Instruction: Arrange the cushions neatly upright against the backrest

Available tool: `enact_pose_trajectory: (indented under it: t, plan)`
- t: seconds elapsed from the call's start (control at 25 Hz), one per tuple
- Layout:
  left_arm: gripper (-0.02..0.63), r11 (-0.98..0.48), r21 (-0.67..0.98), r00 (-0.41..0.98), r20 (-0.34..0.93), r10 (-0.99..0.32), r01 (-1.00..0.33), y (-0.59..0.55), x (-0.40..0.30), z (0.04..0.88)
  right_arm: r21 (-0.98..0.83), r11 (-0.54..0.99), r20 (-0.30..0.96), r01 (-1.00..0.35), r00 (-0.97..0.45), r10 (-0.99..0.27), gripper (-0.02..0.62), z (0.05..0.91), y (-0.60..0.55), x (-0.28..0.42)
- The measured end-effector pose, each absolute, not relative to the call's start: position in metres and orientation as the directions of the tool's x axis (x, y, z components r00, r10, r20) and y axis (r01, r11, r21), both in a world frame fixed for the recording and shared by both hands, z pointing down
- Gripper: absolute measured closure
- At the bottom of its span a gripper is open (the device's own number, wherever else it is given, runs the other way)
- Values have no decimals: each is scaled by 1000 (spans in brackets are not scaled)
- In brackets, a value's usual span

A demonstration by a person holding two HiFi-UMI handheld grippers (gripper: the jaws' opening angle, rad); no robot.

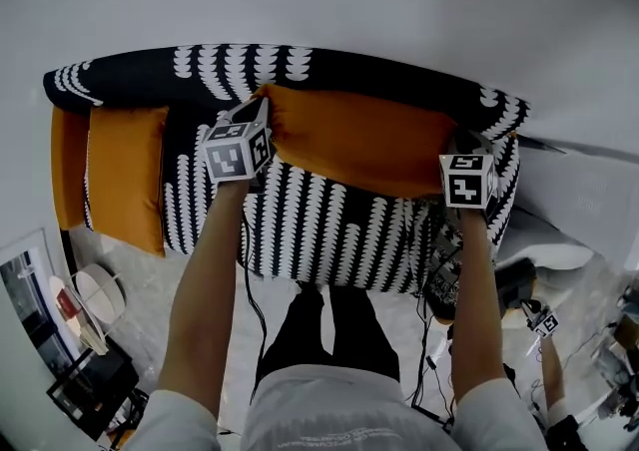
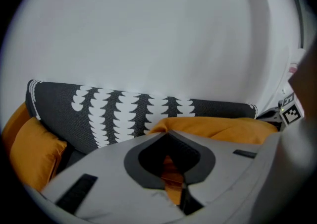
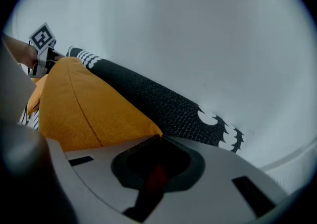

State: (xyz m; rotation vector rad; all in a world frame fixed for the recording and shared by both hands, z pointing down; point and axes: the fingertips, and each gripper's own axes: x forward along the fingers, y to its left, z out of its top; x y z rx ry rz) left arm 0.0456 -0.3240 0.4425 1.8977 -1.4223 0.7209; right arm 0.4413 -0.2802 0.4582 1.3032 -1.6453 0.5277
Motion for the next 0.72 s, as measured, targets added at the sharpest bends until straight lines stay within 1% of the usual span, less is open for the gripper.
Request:
enact_pose_trajectory:
  t: [0.16,0.24,0.32,0.44,0.56,0.72]
  plan:
    - [575,-237,186,290,781,-553,-954,-337,49,446,202,337,852,-920,-4,-523,583,465,-295,441]
    - [576,-236,204,303,782,-544,-950,-338,53,446,182,344,862,-921,-19,-507,583,469,-297,444]
    - [575,-237,206,307,770,-559,-949,-338,55,441,168,342,871,-925,-23,-490,583,469,-297,448]
    - [569,-238,194,301,742,-600,-952,-339,48,425,191,331,856,-924,-8,-517,583,458,-301,447]
    - [547,-233,204,307,710,-633,-951,-333,42,405,233,306,811,-923,11,-584,583,430,-298,453]
    - [479,-268,208,336,675,-657,-941,-321,34,384,269,327,754,-906,-14,-657,583,401,-296,441]
